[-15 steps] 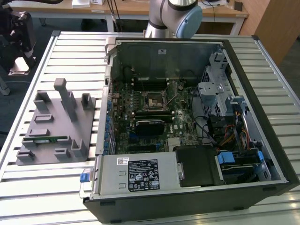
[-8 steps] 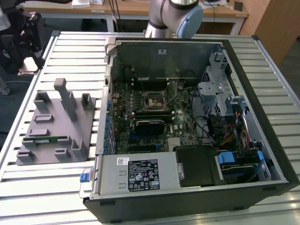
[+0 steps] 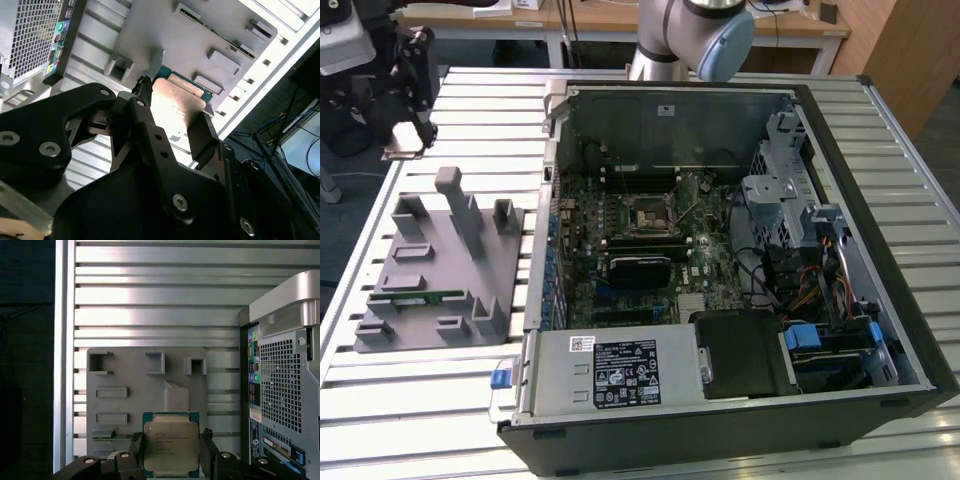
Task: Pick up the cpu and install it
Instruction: 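Pick up the cpu and move it towards the insertion slot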
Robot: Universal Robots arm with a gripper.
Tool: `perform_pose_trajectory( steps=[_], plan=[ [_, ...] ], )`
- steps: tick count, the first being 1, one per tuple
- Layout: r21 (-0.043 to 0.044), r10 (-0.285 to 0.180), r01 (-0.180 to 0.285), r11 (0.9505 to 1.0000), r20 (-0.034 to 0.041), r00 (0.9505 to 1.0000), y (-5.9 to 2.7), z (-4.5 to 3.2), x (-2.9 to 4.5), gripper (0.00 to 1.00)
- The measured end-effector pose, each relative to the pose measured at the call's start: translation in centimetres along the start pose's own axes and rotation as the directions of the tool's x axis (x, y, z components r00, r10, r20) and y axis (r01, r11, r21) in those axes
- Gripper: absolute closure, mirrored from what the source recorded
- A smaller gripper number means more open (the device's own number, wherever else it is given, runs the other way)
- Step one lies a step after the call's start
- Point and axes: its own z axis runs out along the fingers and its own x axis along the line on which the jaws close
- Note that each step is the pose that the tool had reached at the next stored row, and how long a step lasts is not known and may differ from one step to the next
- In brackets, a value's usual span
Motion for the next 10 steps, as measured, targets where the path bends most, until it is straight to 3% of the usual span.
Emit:
perform_pose_trajectory(
  steps=[10],
  plan=[
    [-0.0001, 0.0, 0.0, 1.0, 0.0002, 1.0, 0.06, 0.08, -3.3, 0.47]
  ],
)
